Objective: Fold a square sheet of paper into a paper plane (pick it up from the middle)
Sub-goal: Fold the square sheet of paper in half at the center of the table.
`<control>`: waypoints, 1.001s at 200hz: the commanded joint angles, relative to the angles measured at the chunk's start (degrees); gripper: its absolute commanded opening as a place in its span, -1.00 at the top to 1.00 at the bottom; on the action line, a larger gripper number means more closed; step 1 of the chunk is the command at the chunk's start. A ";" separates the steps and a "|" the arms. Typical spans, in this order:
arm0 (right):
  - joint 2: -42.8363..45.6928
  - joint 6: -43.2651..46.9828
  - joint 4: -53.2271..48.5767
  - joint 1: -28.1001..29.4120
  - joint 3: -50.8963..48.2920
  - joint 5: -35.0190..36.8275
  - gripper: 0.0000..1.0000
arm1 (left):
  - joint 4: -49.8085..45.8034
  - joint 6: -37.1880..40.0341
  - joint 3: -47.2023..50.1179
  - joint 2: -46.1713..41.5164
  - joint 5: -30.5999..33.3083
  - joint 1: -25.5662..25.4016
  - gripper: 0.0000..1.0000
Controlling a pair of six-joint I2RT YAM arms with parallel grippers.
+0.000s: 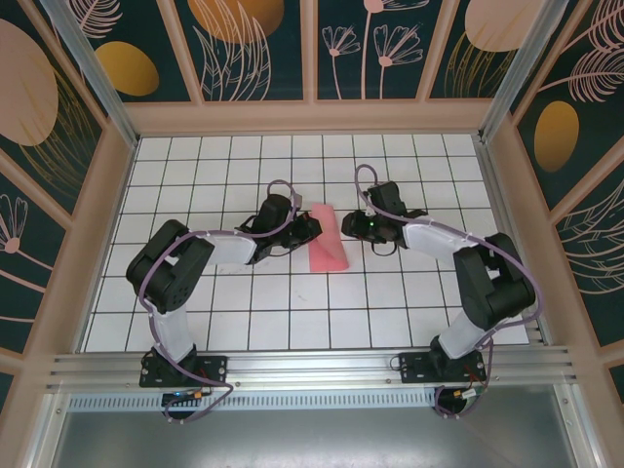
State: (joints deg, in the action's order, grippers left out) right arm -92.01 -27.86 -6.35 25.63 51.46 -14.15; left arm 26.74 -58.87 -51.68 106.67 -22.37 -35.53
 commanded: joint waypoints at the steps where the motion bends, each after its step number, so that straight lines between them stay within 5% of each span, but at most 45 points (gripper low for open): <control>1: 1.48 -2.03 1.13 -0.31 -2.19 -1.47 0.12 | -0.41 -0.02 0.59 -3.53 -1.23 0.45 0.96; 40: -0.54 -1.85 -0.21 -0.42 -2.24 -0.10 0.27 | -6.57 3.32 -0.07 -7.94 0.38 0.39 0.99; 143: 3.03 -0.49 -1.79 -1.39 -0.23 3.50 0.24 | -15.69 10.35 -3.34 -16.77 -1.47 0.53 0.97; 200: -2.73 2.26 -0.12 -0.01 1.27 -6.03 0.29 | -2.38 2.66 -3.20 -12.21 -9.31 0.47 0.97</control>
State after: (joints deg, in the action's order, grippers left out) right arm -92.07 -27.88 -7.46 24.53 50.68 -14.66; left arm 16.32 -52.27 -53.69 91.70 -26.59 -35.29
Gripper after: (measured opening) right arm 0.364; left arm 0.048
